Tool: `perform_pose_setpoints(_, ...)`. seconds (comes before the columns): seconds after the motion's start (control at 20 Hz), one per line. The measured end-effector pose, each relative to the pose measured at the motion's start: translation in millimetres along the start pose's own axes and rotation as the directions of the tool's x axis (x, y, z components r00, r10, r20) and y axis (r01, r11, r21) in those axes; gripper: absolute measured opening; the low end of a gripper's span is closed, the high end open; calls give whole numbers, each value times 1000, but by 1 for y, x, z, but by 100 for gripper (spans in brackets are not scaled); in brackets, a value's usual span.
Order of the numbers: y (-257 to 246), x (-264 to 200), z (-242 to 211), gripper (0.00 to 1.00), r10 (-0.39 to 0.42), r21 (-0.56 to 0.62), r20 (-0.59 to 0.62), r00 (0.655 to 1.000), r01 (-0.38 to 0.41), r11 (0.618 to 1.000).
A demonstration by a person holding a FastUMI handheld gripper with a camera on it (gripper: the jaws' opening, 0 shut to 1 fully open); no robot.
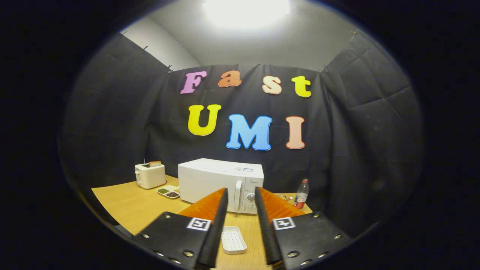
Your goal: Open the microwave, put the food inside, and close the microwave door.
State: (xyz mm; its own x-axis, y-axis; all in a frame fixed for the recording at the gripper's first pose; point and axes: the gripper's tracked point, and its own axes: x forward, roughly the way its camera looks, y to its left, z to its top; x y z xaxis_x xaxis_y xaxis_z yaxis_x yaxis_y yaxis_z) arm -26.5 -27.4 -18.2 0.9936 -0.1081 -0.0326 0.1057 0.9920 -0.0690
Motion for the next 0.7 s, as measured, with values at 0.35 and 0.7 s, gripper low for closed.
perform_pose_setpoints(0.35, -4, -3, 3, 99, -5, 33, 6, 1000, 5, 999)
perform_pose_setpoints(0.7, 4, -2, 2, 99, 8, 20, 8, 1000, -8, 1000)
